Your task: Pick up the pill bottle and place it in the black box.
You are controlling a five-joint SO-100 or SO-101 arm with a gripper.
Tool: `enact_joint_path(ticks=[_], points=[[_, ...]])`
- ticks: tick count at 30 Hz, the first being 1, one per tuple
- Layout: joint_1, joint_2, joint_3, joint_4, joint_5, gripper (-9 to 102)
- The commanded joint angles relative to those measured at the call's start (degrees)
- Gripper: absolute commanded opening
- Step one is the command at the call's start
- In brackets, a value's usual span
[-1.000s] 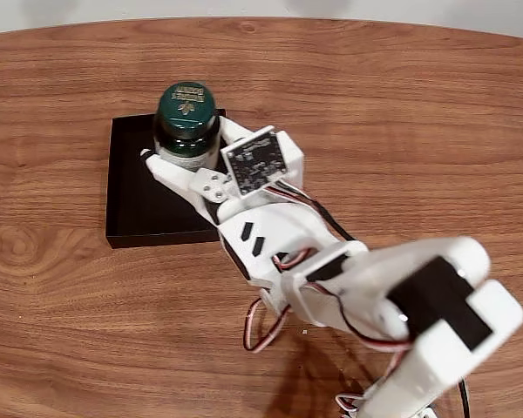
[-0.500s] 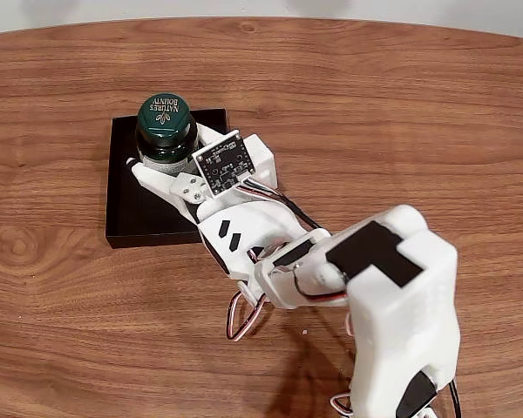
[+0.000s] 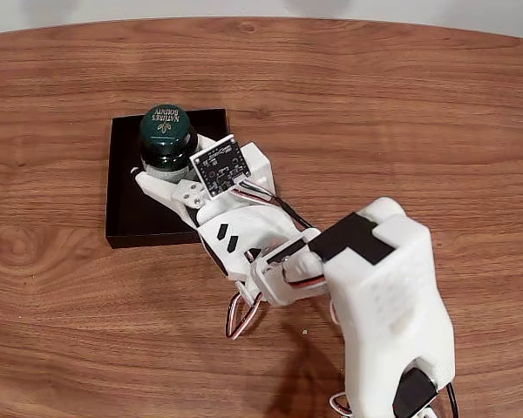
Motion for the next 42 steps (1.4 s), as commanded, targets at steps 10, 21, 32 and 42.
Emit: enact_joint_path(ticks=[10,21,32,42], points=[[0.79,-4.31,-7.29,-1.93,-0.35,28],[1.41,-7.38,-8.61,-2.64,-0.79,35],[2.72,1.41,-0.79,-0.35,0.0,38],[10.63,25.66,14.06,20.3,3.78,35]])
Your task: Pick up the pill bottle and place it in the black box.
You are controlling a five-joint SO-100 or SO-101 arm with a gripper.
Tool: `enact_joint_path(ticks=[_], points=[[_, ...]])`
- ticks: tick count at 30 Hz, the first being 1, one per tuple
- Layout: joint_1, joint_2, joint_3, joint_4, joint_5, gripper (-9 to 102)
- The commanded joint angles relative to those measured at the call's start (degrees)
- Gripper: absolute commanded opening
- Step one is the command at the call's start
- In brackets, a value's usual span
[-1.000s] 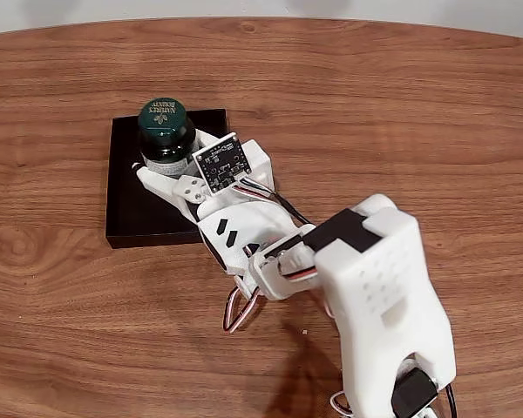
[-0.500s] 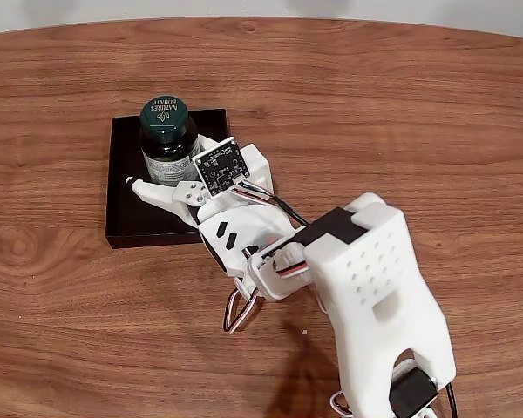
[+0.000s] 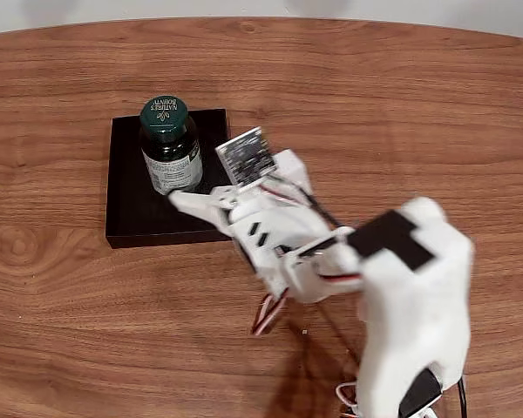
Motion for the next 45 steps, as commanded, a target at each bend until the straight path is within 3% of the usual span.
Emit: enact_joint_path(ticks=[1,9,17,27,37,45], points=[[4.75,17.31,4.83,7.65,0.79,35],[11.43,36.3,19.95,16.08,2.46,32],[17.23,53.61,32.61,27.6,4.13,21],[19.42,70.31,33.57,56.69,1.05,0],[14.5,87.98,34.19,92.37,-1.49,0],[17.23,94.66,34.54,108.98,-2.11,0]])
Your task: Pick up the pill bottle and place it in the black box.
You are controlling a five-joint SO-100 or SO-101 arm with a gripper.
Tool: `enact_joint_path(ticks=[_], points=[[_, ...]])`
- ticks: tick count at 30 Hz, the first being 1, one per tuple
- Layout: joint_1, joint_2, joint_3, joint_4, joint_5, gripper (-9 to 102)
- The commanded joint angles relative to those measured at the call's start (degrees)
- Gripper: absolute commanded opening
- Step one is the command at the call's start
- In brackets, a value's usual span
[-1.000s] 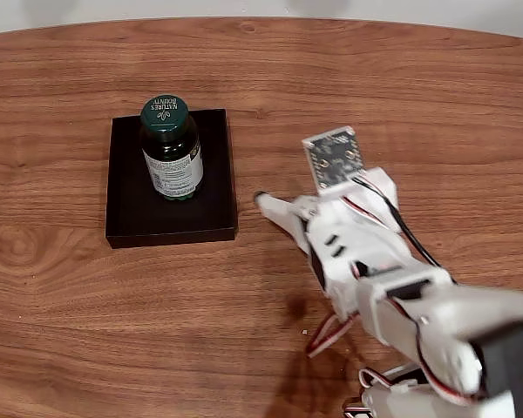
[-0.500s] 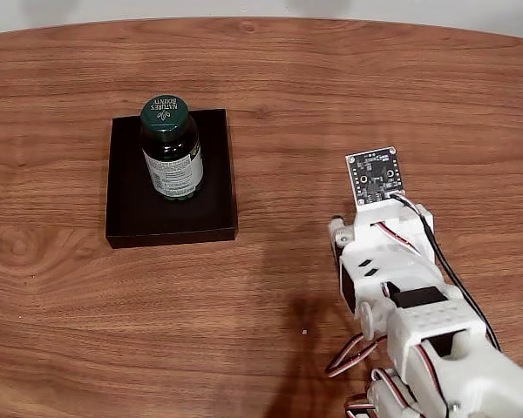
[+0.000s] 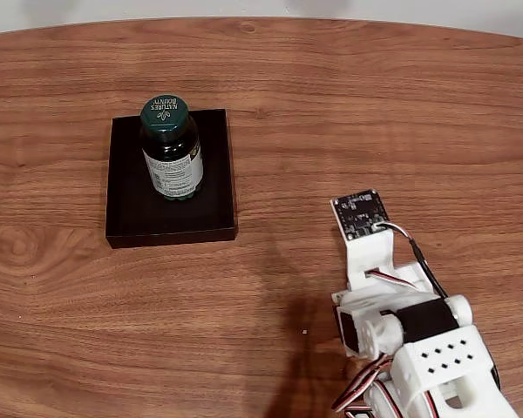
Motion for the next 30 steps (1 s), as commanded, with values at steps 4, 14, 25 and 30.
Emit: enact_joint_path(ticks=[4,14,25,30], points=[[0.97,7.03,-0.88,13.01,-1.76,0],[-0.35,19.95,-0.88,32.78,0.79,0],[2.55,25.49,-0.88,34.63,-7.47,0],[2.72,28.65,-0.88,35.24,-13.1,0]])
